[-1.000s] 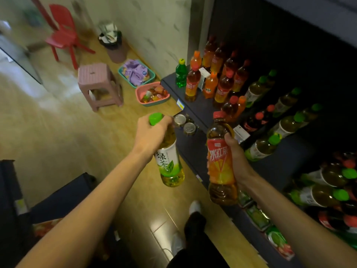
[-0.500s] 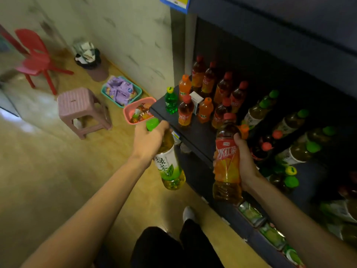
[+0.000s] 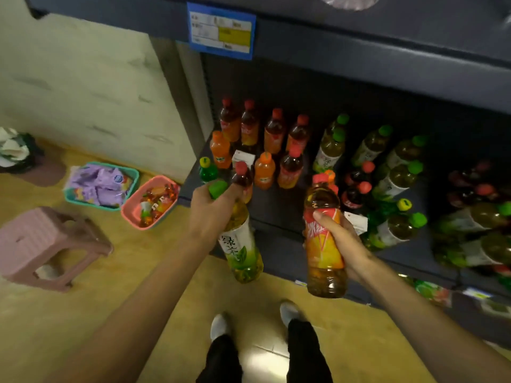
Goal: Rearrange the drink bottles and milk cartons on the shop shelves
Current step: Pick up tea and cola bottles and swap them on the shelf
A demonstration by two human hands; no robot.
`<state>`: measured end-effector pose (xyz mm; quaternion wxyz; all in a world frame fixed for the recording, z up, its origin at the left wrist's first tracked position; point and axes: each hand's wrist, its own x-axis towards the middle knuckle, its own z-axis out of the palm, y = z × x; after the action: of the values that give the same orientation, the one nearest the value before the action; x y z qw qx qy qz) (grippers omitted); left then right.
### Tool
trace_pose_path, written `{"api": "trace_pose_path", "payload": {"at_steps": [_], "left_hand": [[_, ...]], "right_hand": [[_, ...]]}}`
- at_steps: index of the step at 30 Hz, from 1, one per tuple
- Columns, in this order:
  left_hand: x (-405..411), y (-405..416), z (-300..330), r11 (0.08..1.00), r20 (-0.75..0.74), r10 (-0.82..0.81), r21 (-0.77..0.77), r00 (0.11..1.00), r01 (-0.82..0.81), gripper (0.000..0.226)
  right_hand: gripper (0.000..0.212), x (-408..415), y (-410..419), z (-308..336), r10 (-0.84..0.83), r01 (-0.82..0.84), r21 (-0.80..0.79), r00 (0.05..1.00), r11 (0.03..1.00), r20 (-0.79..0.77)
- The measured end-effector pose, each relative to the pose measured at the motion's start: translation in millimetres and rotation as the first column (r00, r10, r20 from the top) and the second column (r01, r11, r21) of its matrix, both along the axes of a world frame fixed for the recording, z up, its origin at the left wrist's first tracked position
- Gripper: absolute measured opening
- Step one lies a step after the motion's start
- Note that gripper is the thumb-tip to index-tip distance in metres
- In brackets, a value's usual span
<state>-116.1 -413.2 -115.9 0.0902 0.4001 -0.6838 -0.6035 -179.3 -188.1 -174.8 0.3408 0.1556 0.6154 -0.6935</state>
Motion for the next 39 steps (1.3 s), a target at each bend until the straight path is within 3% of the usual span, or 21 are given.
{"api": "trace_pose_path", "payload": {"at_steps": [3, 5, 10, 13, 18, 24, 39], "left_hand": [[4.6, -17.3, 2.1, 0.995, -0.033, -0.093, -0.04, 0.995, 0.092, 0.012], [7.0, -26.3, 3.3, 0.985, -0.028, -0.16, -0.061, 0.987, 0.158, 0.013], [6.2, -47.3, -3.2, 0.982, -0.001, -0.188, -0.035, 0.982, 0.188, 0.011], [5.2, -54.7, -9.7, 0.981, 0.026, -0.188, -0.052, 0.982, 0.189, 0.014], [7.0, -63.7, -22.3, 0.979, 0.048, -0.194, -0.059, 0.98, 0.196, 0.008], [2.9, -71.3, -31.7, 0.987, 0.065, -0.148, -0.052, 0.987, 0.152, 0.011], [-26.7, -60.2, -36.5, 0.979, 0.063, -0.188, -0.068, 0.98, 0.192, 0.021]], "right_hand": [[0.049, 16.5, -21.7, -5.0, -0.116, 0.118, 0.064, 0.992, 0.991, -0.04], [0.04, 24.8, -35.9, -10.5, -0.151, 0.177, 0.161, 0.975, 0.971, -0.163], [0.031, 13.7, -62.3, -27.3, -0.03, 0.239, 0.403, 0.887, 0.883, -0.46], [0.033, 1.9, -74.2, -35.9, 0.095, 0.224, 0.51, 0.845, 0.83, -0.526], [0.065, -17.8, -91.5, -54.2, 0.171, 0.208, 0.544, 0.807, 0.813, -0.565], [0.078, -58.2, -99.9, -81.1, 0.254, 0.138, 0.62, 0.828, 0.772, -0.501], [0.081, -98.3, -97.0, -91.8, 0.354, -0.111, 0.576, 0.875, 0.81, -0.33]]}}
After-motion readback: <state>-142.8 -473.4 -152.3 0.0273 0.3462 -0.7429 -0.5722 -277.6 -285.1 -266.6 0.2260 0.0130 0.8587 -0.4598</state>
